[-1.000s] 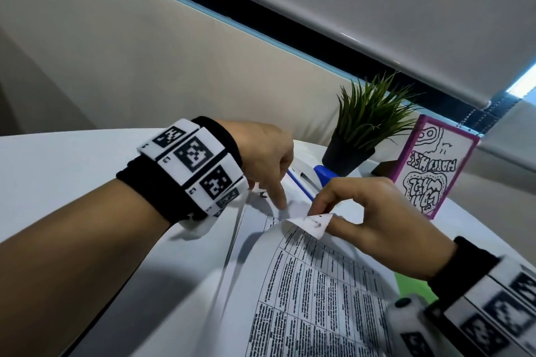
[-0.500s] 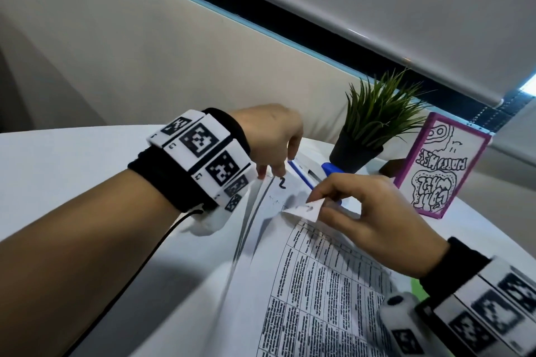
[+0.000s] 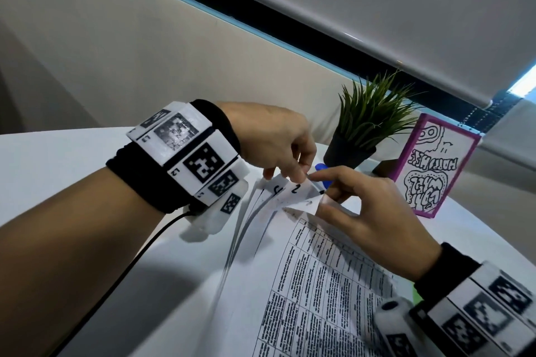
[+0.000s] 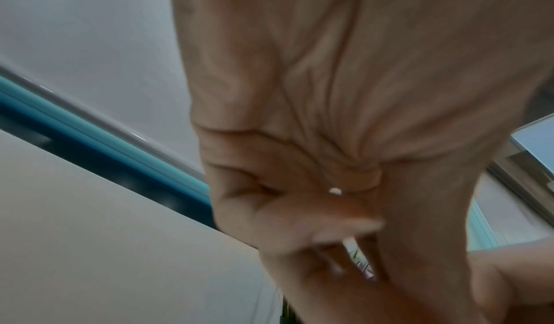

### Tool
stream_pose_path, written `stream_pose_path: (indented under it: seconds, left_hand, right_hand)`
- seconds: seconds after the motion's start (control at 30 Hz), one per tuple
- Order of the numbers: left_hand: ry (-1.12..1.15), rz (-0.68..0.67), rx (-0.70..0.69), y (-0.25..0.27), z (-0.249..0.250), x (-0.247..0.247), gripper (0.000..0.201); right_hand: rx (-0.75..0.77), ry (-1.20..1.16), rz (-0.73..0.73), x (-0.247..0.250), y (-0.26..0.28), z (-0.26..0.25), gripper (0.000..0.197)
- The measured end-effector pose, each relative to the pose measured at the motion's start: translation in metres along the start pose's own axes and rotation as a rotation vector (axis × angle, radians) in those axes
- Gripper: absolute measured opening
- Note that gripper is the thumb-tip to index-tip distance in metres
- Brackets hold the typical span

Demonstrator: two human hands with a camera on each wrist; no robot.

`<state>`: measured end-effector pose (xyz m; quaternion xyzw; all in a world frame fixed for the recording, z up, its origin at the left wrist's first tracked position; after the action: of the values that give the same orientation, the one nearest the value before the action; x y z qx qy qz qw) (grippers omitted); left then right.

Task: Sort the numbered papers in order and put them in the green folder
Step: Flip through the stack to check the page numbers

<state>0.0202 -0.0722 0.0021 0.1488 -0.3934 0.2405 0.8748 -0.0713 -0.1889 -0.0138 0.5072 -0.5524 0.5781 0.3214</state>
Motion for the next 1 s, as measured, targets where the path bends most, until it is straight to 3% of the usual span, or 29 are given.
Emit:
stream_pose_path:
  seconds: [0.2,0.53,0.7,0.9,1.0]
  left_hand:
    - [0.117,-0.037,-0.009,-0.001,0.003,-0.004,0.029]
    - [0.285,-0.117,0.024,-0.001,-0.002,-0.010,0.028]
    - [0.036,0.060,0.081,-0.003,-0.013,0.002,0.021]
    - [-0.080,0.077,0.079,-0.010,-0.018,-0.001,0.013]
    - [-0.099,0.081,0.045,-0.012,-0.018,0.000,0.020]
  right_hand:
    - [-0.009,-0.024,0.080,0.001,0.004,0.006,0.025]
    - [0.050,-0.043,0.085,0.005,0.006,0.005,0.016]
    - [0.088,-0.086,0.024,0.002,0.009,0.007,0.018]
    - [0.066,-0.219,-0.087,-0.009,0.010,0.008,0.009]
    - [0.018,-0.304,-0.106,-0.013,0.010,0.011,0.018]
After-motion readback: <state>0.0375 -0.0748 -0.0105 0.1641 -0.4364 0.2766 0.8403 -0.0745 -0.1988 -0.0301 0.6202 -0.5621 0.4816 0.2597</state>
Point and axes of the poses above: each hand's wrist, its own y-axis away from the middle knuckle, its own x-axis out of the back of the hand, z = x × y, the point moved 6 cm from there along -y, towards the middle knuckle, and after that the axes turned 12 degrees about y, right-handed, at the moved point
